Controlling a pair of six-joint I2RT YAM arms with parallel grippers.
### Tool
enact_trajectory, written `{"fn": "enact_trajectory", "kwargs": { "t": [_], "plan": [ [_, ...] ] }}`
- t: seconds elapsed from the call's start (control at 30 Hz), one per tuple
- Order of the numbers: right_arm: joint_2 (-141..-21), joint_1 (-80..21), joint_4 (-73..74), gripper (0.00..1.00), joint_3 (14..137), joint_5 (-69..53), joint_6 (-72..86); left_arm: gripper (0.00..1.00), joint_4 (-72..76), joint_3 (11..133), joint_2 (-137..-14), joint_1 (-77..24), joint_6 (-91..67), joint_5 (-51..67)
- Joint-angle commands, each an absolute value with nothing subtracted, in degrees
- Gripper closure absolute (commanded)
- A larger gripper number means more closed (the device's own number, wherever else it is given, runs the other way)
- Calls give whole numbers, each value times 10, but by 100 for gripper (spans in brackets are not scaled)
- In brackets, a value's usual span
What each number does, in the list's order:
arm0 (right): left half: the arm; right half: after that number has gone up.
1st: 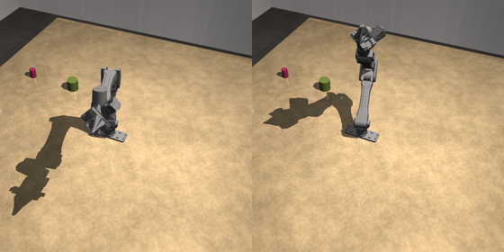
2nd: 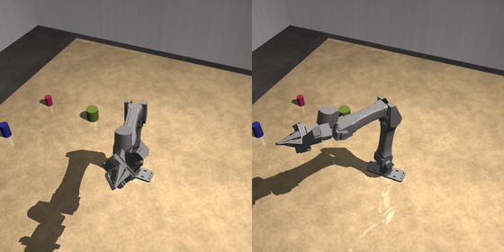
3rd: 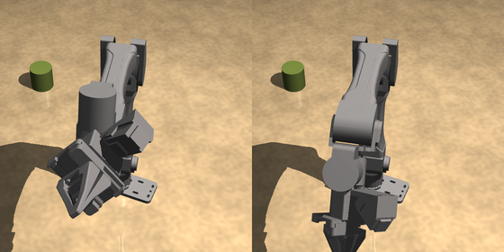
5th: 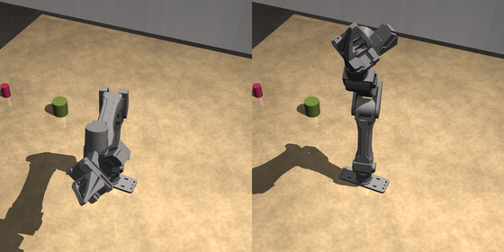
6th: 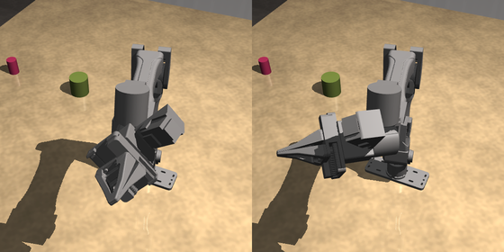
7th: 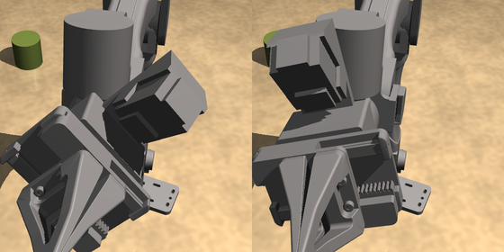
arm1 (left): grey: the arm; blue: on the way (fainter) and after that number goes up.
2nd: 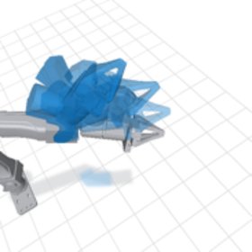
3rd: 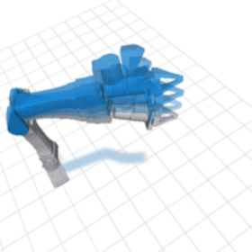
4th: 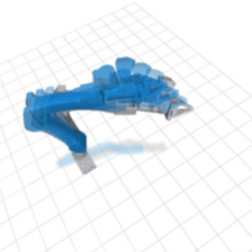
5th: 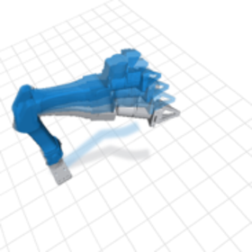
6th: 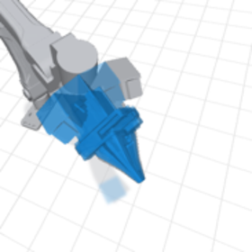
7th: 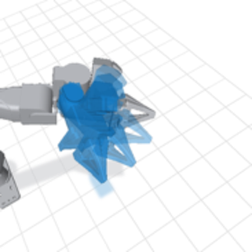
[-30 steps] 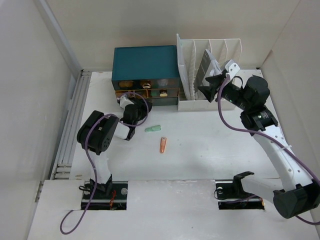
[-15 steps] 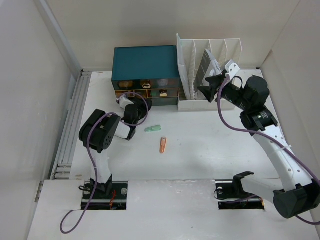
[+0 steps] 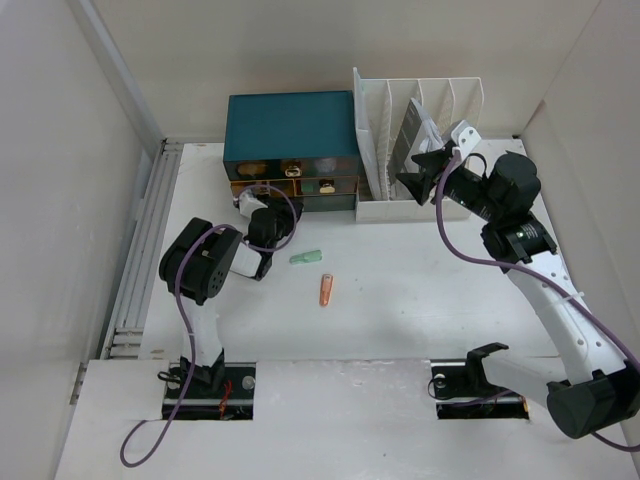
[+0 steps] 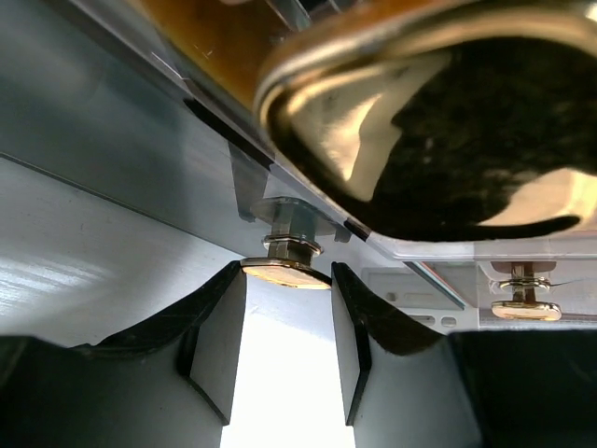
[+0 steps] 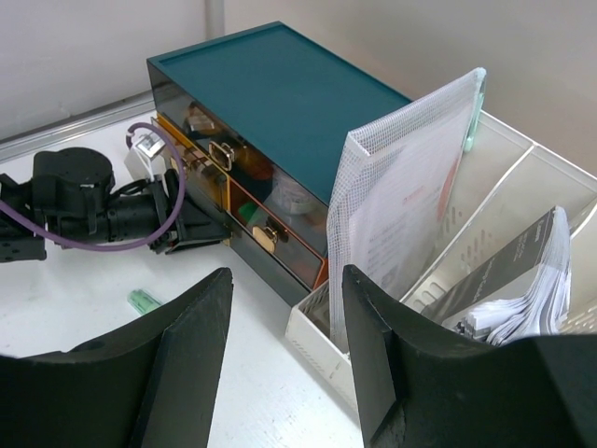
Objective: Organize the desk
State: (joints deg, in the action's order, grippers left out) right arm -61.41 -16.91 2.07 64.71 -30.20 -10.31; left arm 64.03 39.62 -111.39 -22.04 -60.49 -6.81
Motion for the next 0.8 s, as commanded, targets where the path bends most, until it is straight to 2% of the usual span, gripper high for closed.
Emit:
{"fn": "enact_trajectory", "kwargs": {
  "t": [0.0,0.47,0.57,0.77],
  "plan": [
    [-600,-166,-14,44,647,-299,-105,77,679,387,-1103,-216,-598,-77],
    [-600,-166,-14,44,647,-309,-105,77,730,262,-1037,-250,-620,-84],
    [-606,-166,-14,44,647,-321,-105,70,748,232,-1025,-256,-627,-90],
    [-606,-166,-14,44,647,-321,-105,70,745,199,-985,-261,-641,-90]
  ]
}}
